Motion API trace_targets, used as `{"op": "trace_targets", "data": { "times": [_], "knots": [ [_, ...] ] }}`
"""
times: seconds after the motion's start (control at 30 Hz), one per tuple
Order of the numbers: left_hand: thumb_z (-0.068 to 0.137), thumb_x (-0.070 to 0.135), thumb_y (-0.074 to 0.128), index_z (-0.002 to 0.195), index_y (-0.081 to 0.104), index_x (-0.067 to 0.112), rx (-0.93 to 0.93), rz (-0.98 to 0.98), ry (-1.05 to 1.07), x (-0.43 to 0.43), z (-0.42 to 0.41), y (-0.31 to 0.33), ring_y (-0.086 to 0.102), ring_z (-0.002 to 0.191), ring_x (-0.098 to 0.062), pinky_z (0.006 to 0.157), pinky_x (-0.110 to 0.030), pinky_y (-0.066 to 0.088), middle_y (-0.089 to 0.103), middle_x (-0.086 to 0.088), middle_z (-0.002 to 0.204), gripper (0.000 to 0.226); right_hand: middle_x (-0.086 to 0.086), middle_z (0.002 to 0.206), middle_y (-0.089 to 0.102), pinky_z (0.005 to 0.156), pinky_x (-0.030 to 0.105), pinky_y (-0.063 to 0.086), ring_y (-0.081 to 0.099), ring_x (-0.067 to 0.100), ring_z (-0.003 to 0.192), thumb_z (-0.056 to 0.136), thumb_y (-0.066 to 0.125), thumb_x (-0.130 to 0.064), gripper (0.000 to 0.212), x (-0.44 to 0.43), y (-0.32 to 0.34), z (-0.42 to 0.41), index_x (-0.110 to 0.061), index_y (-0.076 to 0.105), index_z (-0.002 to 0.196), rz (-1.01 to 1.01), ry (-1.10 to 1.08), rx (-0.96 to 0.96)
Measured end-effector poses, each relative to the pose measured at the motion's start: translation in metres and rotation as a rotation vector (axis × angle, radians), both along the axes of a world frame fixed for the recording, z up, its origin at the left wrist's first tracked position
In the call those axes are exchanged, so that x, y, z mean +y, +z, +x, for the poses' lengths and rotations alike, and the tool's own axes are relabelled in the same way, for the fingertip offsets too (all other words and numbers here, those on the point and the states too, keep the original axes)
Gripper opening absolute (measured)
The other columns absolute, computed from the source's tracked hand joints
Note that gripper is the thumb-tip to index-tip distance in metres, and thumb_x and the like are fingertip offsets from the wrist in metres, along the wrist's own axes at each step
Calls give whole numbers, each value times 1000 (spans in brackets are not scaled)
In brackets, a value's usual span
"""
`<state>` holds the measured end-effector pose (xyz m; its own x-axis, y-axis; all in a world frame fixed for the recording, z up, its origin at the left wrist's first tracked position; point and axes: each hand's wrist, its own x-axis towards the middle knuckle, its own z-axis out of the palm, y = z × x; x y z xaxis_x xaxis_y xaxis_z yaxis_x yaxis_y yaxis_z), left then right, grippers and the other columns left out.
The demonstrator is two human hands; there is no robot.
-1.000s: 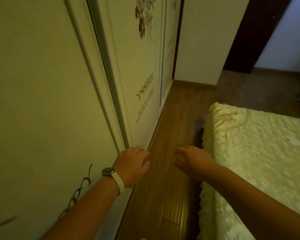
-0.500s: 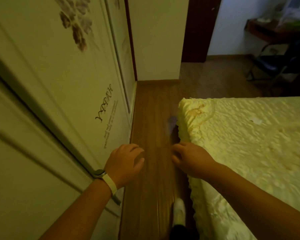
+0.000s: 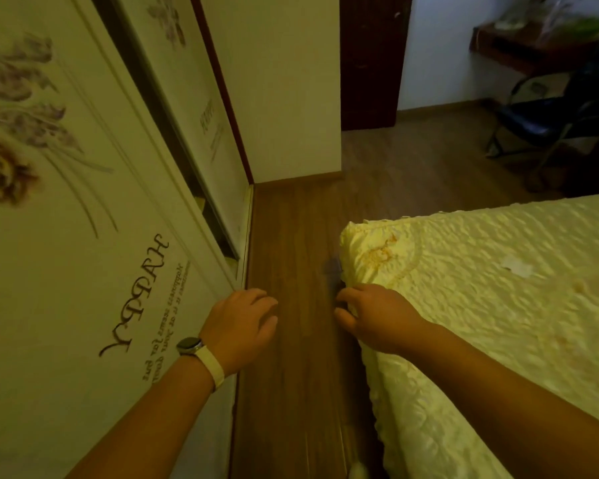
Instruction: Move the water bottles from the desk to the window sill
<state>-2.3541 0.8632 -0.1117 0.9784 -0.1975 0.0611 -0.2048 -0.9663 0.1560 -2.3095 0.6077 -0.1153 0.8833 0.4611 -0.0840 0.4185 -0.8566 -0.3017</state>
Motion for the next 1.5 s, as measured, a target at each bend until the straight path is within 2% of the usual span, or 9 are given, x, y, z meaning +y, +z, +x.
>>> {"op": "trace_targets", "data": {
  "times": [0.13,0.37,0.7,0.87,1.1,1.33,1.5],
  "knots": [
    [96,36,53,130,60,20,19,2,-3,-7,46,6,50,126,-25,102,-42,40,58,-5,136,38,1,119,60,84,39,51,59,23,104,98,43,-50,42,-10,5,45,-24,56,128,30,-22,23],
    [98,41,48,135,55,25,54,27,-8,8,123,-2,45,131,-21,106,-42,38,52,0,141,42,0,115,61,82,36,50,59,21,102,98,41,-50,43,2,1,117,-25,54,131,31,-29,20],
    [99,46,42,138,48,31,107,-46,-40,72,286,-36,39,135,-15,109,-38,32,46,6,146,43,-1,116,60,85,38,51,58,20,103,96,45,-50,40,70,-11,255,-22,59,121,-77,-55,16],
    [97,46,43,134,52,31,69,-66,-92,114,380,-25,42,132,-16,107,-39,34,49,6,143,41,-2,113,59,78,35,51,59,20,99,96,46,-47,36,116,5,331,-23,60,118,-81,-66,-10],
    [96,45,44,132,55,31,56,-53,-115,151,468,-16,45,130,-17,105,-40,35,52,5,139,40,1,127,59,88,40,52,59,22,108,98,45,-44,39,151,16,412,-22,57,127,-70,-116,7],
    [97,40,47,131,56,31,58,-98,-148,165,543,-23,45,128,-13,106,-37,32,54,8,137,36,1,127,59,88,39,51,58,21,108,98,44,-47,42,167,1,496,-24,55,131,-52,-96,30],
    [96,43,47,131,56,30,88,-62,-167,163,611,-30,44,129,-14,105,-36,32,54,6,138,38,1,129,58,90,38,50,57,21,111,98,45,-49,44,160,-20,574,-25,53,134,-60,-72,81]
  ]
}}
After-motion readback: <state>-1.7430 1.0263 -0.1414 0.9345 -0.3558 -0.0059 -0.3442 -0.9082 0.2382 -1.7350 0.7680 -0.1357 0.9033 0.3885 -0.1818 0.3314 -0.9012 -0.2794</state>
